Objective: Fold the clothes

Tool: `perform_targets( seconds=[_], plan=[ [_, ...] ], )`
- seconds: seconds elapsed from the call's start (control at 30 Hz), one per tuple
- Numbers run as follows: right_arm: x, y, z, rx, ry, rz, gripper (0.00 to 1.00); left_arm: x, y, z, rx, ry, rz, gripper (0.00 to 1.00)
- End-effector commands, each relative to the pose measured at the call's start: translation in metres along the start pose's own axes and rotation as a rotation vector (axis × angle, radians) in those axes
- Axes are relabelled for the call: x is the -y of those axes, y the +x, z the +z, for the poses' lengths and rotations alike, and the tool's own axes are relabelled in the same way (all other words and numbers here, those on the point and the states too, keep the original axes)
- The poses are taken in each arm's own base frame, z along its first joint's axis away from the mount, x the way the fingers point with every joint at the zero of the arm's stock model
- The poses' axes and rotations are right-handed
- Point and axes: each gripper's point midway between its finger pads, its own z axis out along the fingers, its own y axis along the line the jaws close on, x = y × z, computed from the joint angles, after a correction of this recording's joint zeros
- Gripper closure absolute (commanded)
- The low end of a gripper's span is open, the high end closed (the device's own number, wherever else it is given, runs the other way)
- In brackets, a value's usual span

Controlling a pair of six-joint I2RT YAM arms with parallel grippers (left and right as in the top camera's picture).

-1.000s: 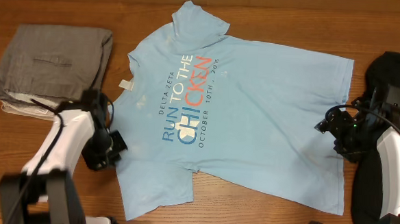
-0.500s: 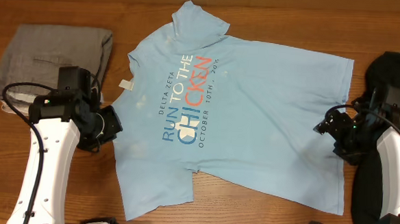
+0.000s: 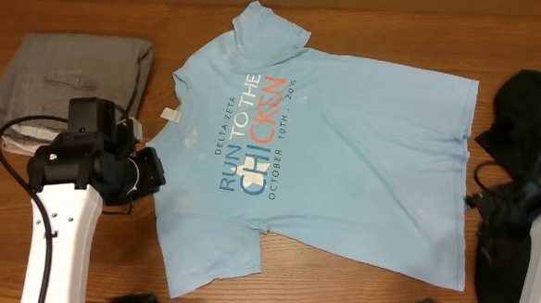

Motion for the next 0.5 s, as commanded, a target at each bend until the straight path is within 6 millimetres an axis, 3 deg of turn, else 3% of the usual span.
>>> perform_targets(
  seconds=[0.0, 0.27, 0.47],
  plan=[
    [0.035, 0.000, 0.023, 0.005, 0.064, 0.201, 0.28, 0.005, -0.010, -0.005, 0.041, 0.024, 0.023, 0.91],
    [0.059, 0.004, 0.063, -0.021, 0.066, 0.389, 0.37, 0.007, -0.015, -0.005, 0.062, 0.030, 0.027, 0.89],
    [0.072, 0.010, 0.079, -0.020, 0.096, 0.414, 0.40, 0.007, -0.015, -0.006, 0.063, 0.031, 0.027, 0.88]
  ],
)
